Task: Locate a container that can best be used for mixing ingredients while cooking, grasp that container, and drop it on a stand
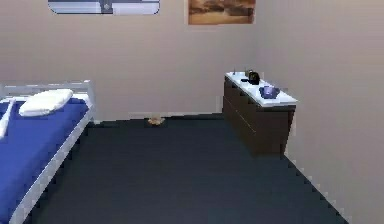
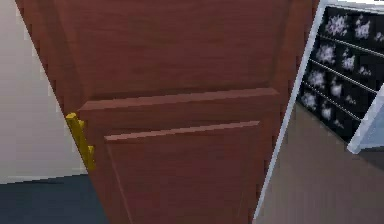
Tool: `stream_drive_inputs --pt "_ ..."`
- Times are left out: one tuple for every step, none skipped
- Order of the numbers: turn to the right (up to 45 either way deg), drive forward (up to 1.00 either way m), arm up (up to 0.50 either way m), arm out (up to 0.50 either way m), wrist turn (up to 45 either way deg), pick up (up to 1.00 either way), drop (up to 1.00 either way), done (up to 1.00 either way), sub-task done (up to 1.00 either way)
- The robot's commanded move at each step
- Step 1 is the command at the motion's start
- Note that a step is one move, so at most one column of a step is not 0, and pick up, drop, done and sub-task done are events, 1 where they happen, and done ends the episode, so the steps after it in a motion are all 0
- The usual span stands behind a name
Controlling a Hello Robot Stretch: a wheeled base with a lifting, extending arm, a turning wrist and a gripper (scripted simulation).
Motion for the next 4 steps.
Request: stream_drive_inputs --pt "0.0 0.55 0.00 0.00 0.0 0.00 0.00 0.00 0.00" --pt "21.0 0.00 0.00 0.00 0.0 0.00 0.00 0.00 0.00" --pt "0.0 0.75 0.00 0.00 0.0 0.00 0.00 0.00 0.00" --pt "-45.0 0.00 0.00 0.00 0.0 0.00 0.00 0.00 0.00"
